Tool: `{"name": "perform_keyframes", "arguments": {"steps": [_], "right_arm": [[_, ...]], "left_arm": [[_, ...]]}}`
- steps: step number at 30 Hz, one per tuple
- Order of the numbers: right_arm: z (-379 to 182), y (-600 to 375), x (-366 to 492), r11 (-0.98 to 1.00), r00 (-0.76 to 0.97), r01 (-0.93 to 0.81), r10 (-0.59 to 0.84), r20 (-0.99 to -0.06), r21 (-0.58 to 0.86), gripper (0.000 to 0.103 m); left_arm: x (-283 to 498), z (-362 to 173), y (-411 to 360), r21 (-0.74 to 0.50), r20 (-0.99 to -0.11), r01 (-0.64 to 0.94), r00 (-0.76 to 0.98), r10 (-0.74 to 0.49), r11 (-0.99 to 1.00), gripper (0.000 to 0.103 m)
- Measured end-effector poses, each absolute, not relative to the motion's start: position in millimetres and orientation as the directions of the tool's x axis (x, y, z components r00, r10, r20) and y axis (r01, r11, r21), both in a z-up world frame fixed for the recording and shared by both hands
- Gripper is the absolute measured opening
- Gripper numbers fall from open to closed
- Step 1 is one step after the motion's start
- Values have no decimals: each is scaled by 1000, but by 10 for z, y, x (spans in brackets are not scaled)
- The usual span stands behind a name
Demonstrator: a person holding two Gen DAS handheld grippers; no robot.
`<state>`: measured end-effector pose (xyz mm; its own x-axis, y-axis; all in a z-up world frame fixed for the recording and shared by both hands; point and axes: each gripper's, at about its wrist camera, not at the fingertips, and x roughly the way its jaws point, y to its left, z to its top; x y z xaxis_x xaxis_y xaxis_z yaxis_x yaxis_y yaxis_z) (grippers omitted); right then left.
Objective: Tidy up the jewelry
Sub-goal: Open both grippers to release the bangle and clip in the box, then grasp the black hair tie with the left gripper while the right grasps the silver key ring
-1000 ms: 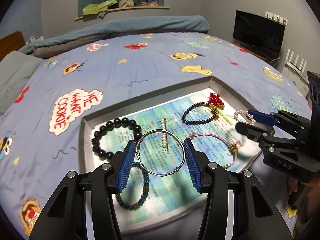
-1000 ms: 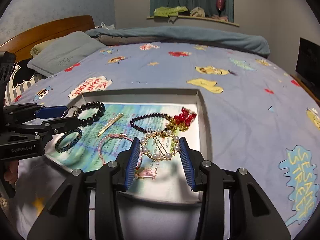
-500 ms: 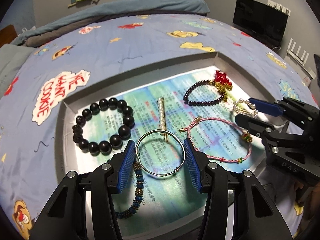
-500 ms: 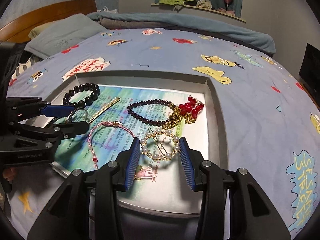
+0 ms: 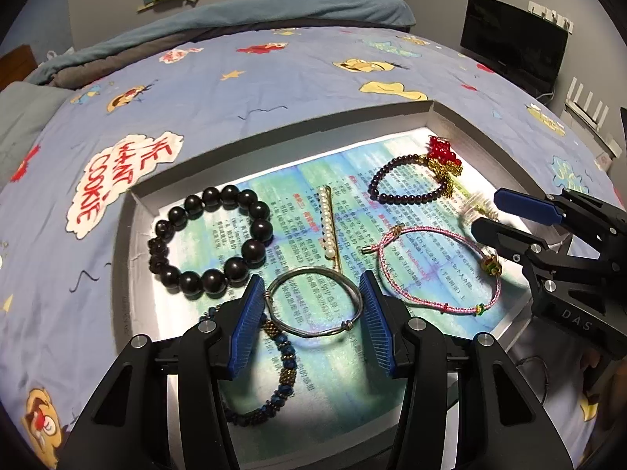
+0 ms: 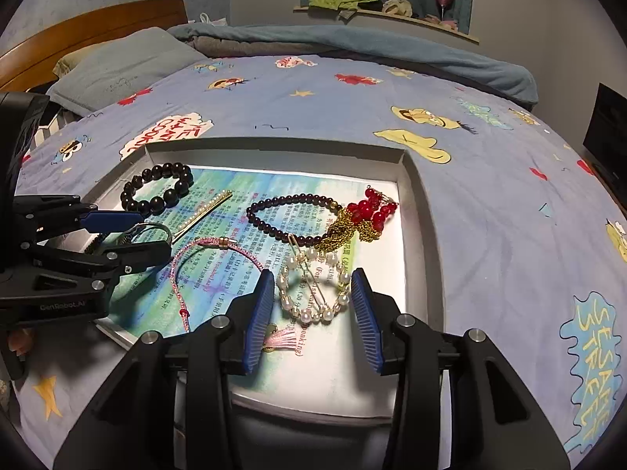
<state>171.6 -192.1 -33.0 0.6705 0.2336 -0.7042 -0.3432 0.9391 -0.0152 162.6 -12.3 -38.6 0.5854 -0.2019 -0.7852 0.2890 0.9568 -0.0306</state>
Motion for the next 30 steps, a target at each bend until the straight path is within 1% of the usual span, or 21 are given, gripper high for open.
{"name": "perform_keyframes", "arguments": {"steps": [5,8,11,12,14,19,21,22,23,24,28,30], "right_arm": [[-253,-1921,1604,940,703,-339,224,-675,-42,42],[-200,-1920,1538,940,718,-337,220,-660,-53,53],[-151,-1928,1479,941,722,-333,217,-657,-55,53],[-138,-1933,1459,942,724,-332,218,-655,-53,56],[-80,-1948,1402,943,733,-328,219,-644,-53,60],[90,-2006,1259,950,763,-309,220,-608,-43,63],[158,-2034,1201,953,772,-300,220,-596,-38,63],[178,-2046,1180,954,776,-297,219,-592,-35,63],[202,-2059,1152,956,781,-291,218,-585,-33,65],[222,-2068,1129,957,785,-288,218,-580,-30,69],[313,-2098,1019,960,799,-280,218,-560,-26,72],[338,-2101,985,960,804,-278,219,-553,-23,77]], "left_arm": [[1560,-281,-70,-44,-766,265,610,-202,963,56],[1505,-219,-57,-45,-757,257,622,-201,965,59],[1436,-166,-46,-32,-748,249,636,-189,968,61],[1402,-143,-37,-31,-745,246,641,-187,969,63],[1361,-111,-18,-31,-742,241,644,-184,970,64],[1215,-20,56,-27,-728,222,664,-172,975,65],[1134,19,100,-27,-720,209,674,-164,977,73],[1094,43,119,-26,-715,203,681,-160,979,73],[1060,62,137,-30,-711,198,685,-160,980,73],[1035,77,149,-35,-709,196,686,-162,980,74],[891,153,138,-41,-692,198,702,-171,979,76],[807,192,102,-33,-683,205,710,-172,978,77]]}}
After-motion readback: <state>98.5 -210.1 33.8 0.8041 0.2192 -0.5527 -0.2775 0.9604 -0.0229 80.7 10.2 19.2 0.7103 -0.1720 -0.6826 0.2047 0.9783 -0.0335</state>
